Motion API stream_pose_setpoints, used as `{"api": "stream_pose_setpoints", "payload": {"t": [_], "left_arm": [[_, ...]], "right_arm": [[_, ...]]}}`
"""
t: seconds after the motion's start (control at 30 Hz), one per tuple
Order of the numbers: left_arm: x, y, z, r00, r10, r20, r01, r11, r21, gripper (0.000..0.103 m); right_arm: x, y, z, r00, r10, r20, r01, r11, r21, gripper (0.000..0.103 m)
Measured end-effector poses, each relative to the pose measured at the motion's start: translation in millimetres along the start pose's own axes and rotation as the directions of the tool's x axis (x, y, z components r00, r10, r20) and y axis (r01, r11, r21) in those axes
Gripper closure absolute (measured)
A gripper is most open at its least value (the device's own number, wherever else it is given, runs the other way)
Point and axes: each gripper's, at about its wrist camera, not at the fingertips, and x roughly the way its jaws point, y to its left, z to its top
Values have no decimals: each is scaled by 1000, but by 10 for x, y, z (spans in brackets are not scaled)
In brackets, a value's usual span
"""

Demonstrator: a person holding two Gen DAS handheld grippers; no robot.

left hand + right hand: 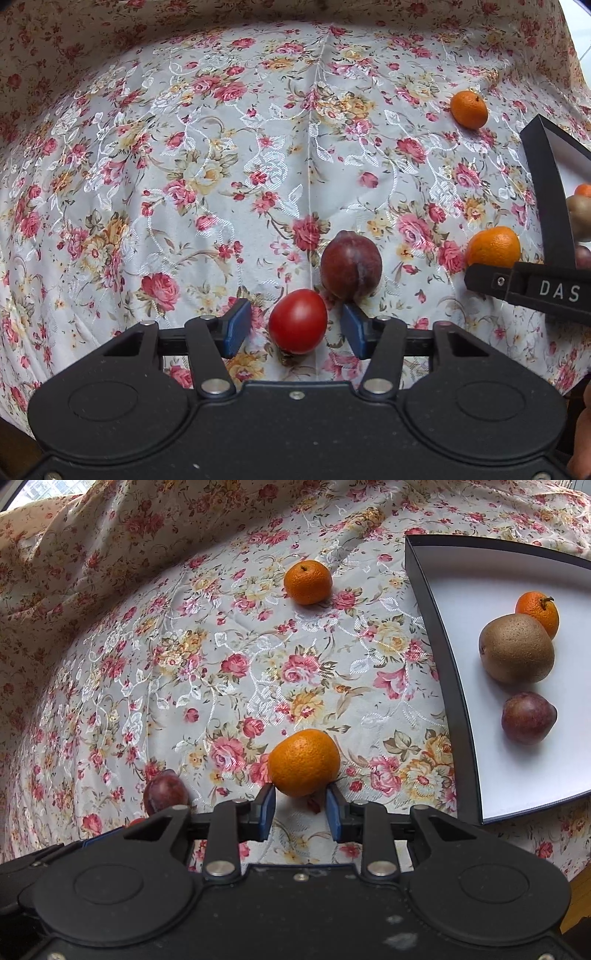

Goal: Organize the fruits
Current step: 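Close the right gripper on the tangerine while the left lowers onto a red tomato, then lift the tangerine with the right gripper while the left gripper closes on the tomato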

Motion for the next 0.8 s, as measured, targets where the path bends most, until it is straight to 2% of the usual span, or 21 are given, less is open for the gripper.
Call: {"api": "stream_pose_setpoints", "payload": {"t": [0.1,0.17,0.33,0.6,0.8], "left_arm": [[-20,43,3,1000,7,7,-7,1000,-23,54],[-35,88,7,1000,-5,14,6,999,-45,63],[-50,237,27,999,-47,16,48,991,-124,64],[-79,361,14,999,-26,26,30,984,-177,64],[-105,510,3,999,-26,27,32,973,-230,63]], "right_arm": [[-4,-29,24,1000,6,6,-6,1000,20,72],[4,-66,46,1000,18,0,-18,999,46,72],[49,-181,87,999,47,-22,-44,991,129,72],[74,-312,139,997,74,-15,-69,971,228,72],[42,-410,192,995,99,24,-102,947,306,70]]}}
